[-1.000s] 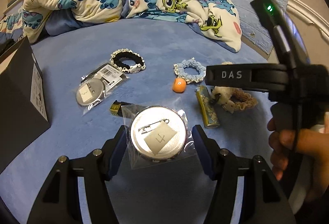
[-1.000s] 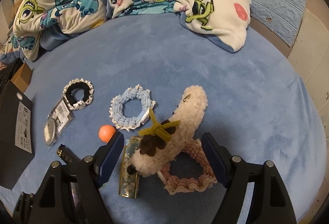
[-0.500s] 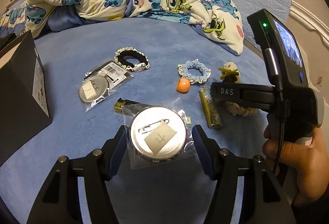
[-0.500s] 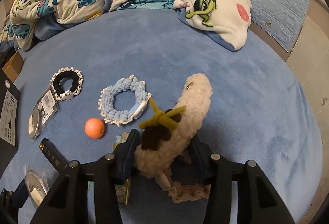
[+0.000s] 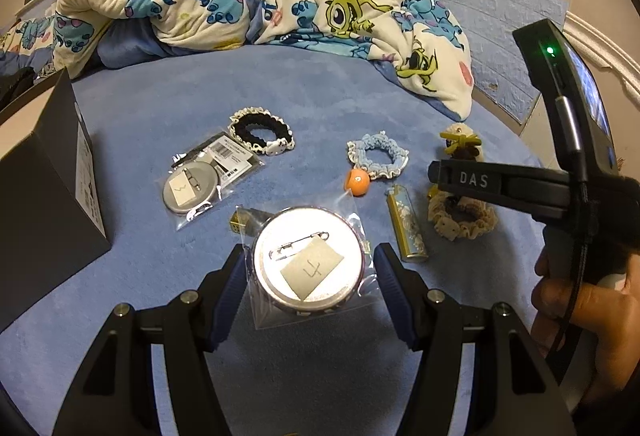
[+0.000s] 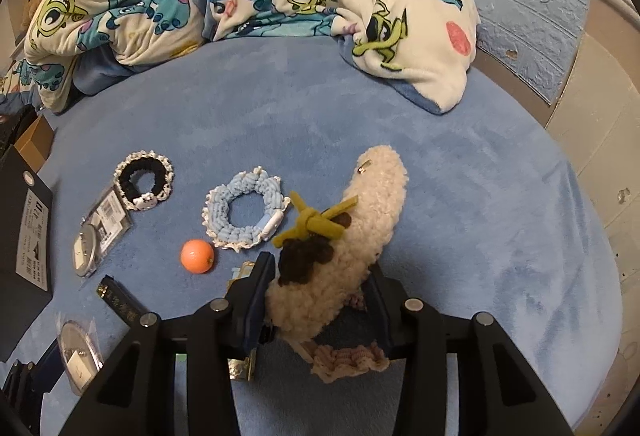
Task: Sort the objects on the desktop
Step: 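Close the right gripper on the cream fuzzy plush clip with yellow bow, then carry the badge with the left gripper while the right gripper carries the plush clip to the box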
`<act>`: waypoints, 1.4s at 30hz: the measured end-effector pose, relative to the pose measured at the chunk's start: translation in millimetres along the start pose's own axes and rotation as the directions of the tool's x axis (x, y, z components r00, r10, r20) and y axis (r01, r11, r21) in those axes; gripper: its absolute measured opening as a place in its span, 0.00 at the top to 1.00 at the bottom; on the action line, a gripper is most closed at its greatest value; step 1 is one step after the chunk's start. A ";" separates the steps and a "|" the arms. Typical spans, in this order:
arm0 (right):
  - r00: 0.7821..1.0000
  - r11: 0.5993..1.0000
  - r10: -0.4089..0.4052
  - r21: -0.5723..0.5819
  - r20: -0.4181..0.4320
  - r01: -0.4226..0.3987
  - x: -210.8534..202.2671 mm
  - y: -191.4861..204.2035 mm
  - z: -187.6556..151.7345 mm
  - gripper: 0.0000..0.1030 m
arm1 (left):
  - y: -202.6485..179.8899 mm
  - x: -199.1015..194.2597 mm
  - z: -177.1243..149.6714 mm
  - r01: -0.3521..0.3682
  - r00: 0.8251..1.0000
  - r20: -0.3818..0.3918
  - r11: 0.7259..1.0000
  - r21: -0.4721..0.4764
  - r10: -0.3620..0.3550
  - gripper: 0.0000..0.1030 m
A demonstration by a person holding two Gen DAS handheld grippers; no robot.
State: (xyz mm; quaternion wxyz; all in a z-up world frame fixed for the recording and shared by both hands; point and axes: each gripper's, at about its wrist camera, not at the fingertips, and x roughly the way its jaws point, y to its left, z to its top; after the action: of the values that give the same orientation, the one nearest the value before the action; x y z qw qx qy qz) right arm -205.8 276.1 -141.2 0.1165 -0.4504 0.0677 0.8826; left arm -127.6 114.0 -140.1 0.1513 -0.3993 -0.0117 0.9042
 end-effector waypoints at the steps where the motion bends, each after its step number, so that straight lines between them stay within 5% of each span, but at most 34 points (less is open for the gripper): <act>1: 1.000 1.000 -0.001 -0.001 0.003 0.001 -1.7 0.3 -0.3 0.57 | -0.1 -0.9 0.9 -0.002 1.000 0.002 1.000 -0.001 0.002 0.38; 11: 0.999 0.999 0.013 -0.045 0.041 -0.011 -33.1 20.9 0.8 0.57 | 19.2 -31.4 27.2 -0.062 0.997 0.047 0.996 -0.062 0.065 0.38; 23: 0.982 0.980 0.123 -0.172 0.144 -0.097 -103.1 100.4 16.9 0.57 | 102.0 -102.6 55.2 -0.191 0.974 0.096 0.970 -0.150 0.206 0.38; 42: 0.937 0.891 0.332 -0.362 0.107 -0.274 -143.7 262.5 -16.3 0.57 | 232.0 -171.5 27.5 -0.338 0.926 0.076 0.900 -0.277 0.371 0.38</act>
State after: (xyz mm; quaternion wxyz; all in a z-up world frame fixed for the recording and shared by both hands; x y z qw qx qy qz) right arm -181.6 -1.3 -30.4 -0.0978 -0.3725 -0.0269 0.9224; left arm -100.0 -153.1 -31.1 -0.0702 -0.3528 -0.0662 0.9307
